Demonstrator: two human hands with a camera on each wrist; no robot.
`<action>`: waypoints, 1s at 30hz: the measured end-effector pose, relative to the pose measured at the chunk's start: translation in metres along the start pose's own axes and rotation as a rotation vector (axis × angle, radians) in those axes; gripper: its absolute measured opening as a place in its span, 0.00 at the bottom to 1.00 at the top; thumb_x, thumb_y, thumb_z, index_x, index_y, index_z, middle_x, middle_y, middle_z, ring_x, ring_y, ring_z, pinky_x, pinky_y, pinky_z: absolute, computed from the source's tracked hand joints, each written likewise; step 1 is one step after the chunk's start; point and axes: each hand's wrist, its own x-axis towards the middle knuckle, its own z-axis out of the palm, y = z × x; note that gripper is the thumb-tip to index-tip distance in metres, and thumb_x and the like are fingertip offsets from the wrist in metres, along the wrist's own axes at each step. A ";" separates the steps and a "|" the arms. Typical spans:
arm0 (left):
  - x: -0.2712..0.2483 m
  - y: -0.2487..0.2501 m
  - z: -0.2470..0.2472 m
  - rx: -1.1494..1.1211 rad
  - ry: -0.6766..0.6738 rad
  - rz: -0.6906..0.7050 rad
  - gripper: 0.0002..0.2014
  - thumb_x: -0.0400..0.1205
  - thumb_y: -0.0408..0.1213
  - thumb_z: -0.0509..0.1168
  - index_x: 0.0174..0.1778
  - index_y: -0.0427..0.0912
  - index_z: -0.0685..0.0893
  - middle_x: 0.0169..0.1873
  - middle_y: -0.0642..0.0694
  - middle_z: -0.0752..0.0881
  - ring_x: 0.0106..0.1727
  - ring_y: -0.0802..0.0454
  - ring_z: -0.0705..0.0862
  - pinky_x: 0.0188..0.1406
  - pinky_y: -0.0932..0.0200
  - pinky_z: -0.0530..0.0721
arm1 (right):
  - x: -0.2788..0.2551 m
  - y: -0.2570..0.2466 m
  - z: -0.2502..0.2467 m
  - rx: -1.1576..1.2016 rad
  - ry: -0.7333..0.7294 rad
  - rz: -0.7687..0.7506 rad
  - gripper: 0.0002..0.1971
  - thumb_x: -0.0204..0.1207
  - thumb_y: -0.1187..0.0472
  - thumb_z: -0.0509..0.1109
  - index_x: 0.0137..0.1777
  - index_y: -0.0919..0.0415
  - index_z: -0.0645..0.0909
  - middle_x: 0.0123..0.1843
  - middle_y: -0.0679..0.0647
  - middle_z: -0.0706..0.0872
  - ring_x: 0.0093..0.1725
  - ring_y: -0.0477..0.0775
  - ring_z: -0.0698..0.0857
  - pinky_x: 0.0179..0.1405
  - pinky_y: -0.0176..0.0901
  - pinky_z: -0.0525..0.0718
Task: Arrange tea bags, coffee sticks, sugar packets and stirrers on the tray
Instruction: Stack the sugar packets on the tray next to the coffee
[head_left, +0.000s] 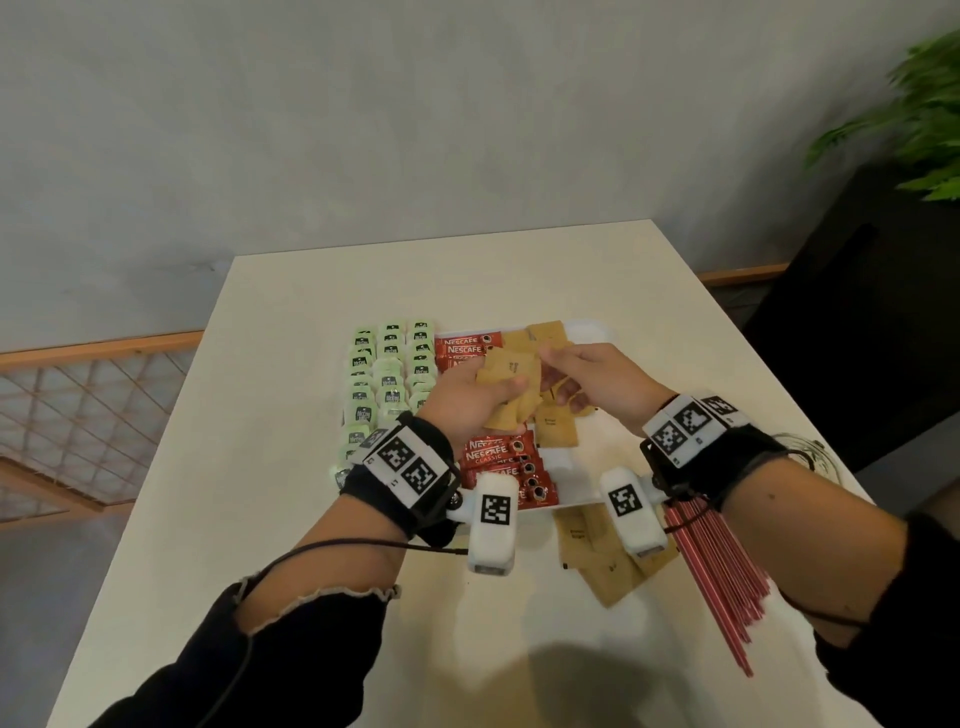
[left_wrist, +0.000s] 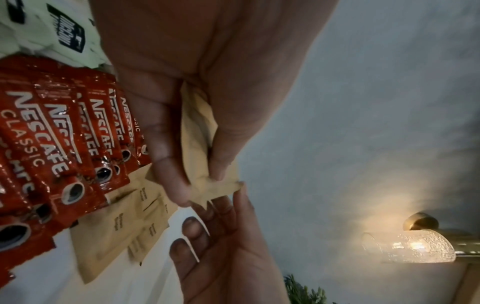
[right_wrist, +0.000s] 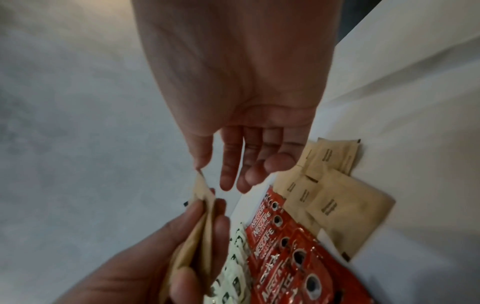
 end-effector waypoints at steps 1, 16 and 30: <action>-0.002 0.000 0.001 0.005 -0.004 0.000 0.11 0.82 0.33 0.70 0.60 0.41 0.83 0.51 0.42 0.91 0.47 0.46 0.92 0.38 0.52 0.90 | -0.003 -0.001 0.001 0.031 -0.002 -0.009 0.21 0.83 0.49 0.65 0.52 0.69 0.86 0.41 0.54 0.87 0.32 0.49 0.80 0.31 0.38 0.77; -0.023 0.003 -0.026 0.368 0.204 0.100 0.08 0.84 0.40 0.67 0.57 0.46 0.85 0.55 0.44 0.88 0.51 0.45 0.90 0.54 0.42 0.89 | -0.038 -0.021 -0.015 -0.189 0.025 -0.191 0.03 0.72 0.60 0.78 0.39 0.58 0.88 0.37 0.59 0.89 0.33 0.43 0.81 0.33 0.32 0.81; -0.010 0.009 0.017 0.304 -0.029 0.160 0.30 0.66 0.67 0.68 0.53 0.46 0.89 0.50 0.44 0.91 0.55 0.40 0.89 0.60 0.35 0.85 | -0.028 -0.034 -0.022 -0.434 0.110 -0.243 0.03 0.72 0.55 0.78 0.41 0.53 0.89 0.40 0.52 0.89 0.37 0.44 0.81 0.36 0.36 0.78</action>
